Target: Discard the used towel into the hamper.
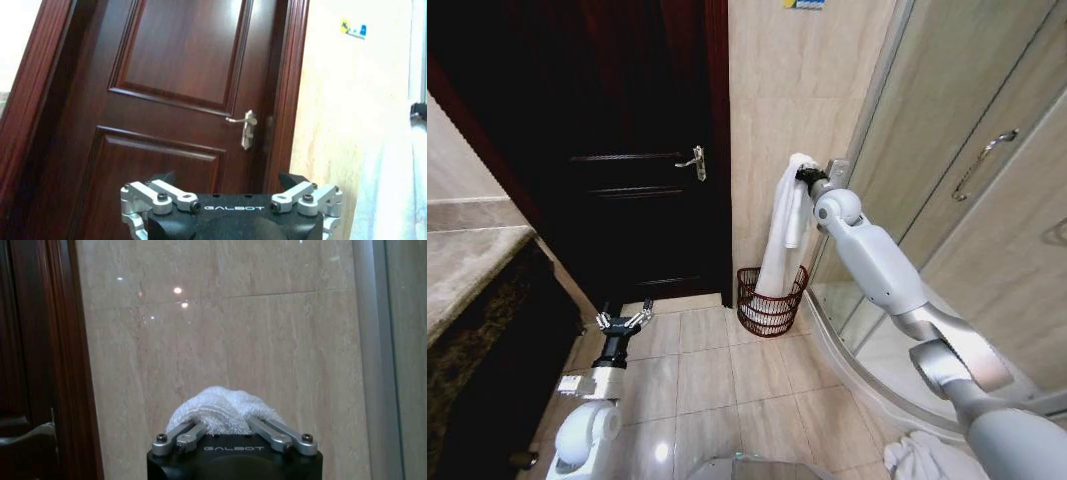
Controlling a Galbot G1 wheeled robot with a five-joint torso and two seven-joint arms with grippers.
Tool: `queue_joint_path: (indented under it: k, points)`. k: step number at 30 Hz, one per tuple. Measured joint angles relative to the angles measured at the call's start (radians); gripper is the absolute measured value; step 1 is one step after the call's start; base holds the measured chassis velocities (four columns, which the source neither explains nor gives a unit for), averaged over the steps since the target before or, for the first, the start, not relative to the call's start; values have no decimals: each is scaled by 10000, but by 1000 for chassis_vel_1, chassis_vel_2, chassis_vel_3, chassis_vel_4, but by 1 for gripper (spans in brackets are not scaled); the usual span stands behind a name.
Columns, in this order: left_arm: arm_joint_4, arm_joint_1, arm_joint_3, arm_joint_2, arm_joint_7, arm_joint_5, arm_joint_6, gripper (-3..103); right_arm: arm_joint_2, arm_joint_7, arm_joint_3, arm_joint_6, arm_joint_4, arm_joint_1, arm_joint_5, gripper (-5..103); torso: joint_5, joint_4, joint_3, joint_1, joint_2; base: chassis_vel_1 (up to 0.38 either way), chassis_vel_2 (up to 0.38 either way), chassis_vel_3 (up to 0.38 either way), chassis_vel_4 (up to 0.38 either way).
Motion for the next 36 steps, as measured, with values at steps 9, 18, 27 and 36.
queue_joint_path:
  k: [9,18,27,36]
  points:
    - [111,-23,-146,37,-397,552,115,100,63,-18,5,10,-1,-47,-12,8,0,0,-210,-163,-374,0,0,0,0]
    - [187,-35,-123,56,-664,794,90,100,78,-48,59,47,-65,-58,4,8,0,0,-437,-336,-775,0,0,0,0]
    - [184,-39,-85,91,-665,725,74,100,-20,-51,93,47,-51,-58,32,8,0,0,-659,-512,-1171,0,0,0,0]
    - [90,53,16,54,-626,696,53,100,-156,-13,57,51,79,-100,130,8,1,1,-894,-686,-1582,0,0,0,0]
